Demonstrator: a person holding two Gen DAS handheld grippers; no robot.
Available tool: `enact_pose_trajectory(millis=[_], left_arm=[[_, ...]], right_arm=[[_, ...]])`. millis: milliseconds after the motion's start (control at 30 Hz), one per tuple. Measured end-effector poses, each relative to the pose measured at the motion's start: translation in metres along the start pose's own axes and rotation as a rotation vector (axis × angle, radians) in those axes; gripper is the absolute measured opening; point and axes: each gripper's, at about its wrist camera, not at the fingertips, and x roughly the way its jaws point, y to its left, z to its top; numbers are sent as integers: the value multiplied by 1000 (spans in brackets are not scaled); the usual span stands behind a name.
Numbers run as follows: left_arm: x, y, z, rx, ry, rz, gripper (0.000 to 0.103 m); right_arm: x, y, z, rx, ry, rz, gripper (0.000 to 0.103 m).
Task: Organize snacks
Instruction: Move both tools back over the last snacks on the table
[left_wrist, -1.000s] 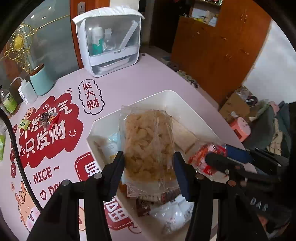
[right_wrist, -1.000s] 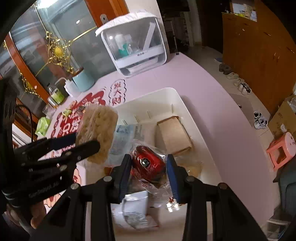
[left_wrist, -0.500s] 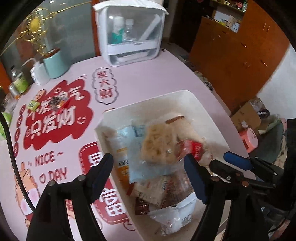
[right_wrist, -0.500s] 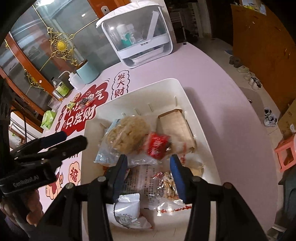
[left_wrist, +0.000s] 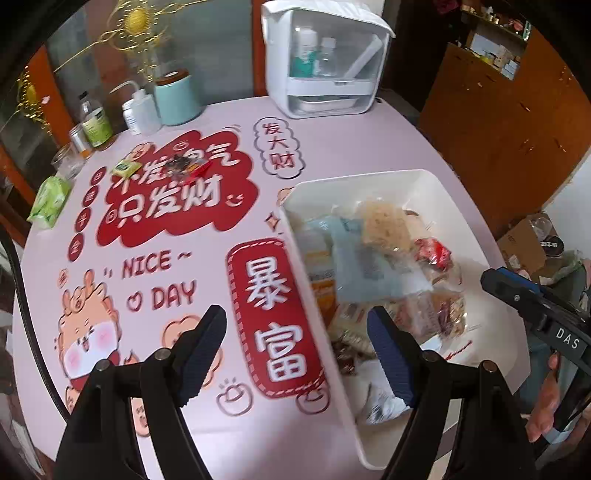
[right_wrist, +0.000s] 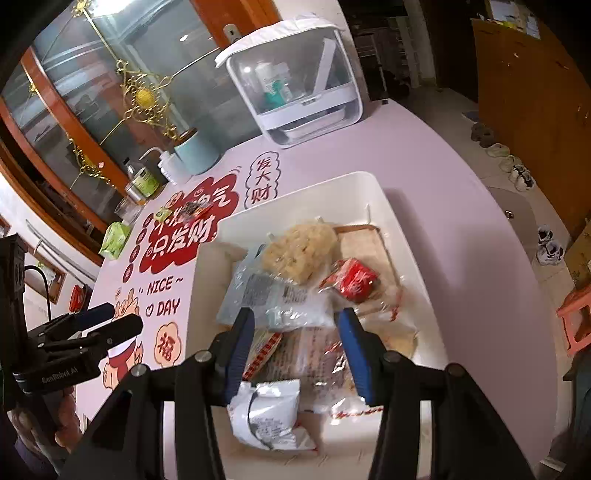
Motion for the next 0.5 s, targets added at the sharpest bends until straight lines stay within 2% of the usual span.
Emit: enact_pose_trajectory(millis=[233,500], left_arm=[[-22,27,-17,-41,-11,49,78],[-51,72,-41,-129,-22,129,78]], right_arm=[[1,26,-10,-50,12,35,48],[9,81,-20,-179,22,104,48]])
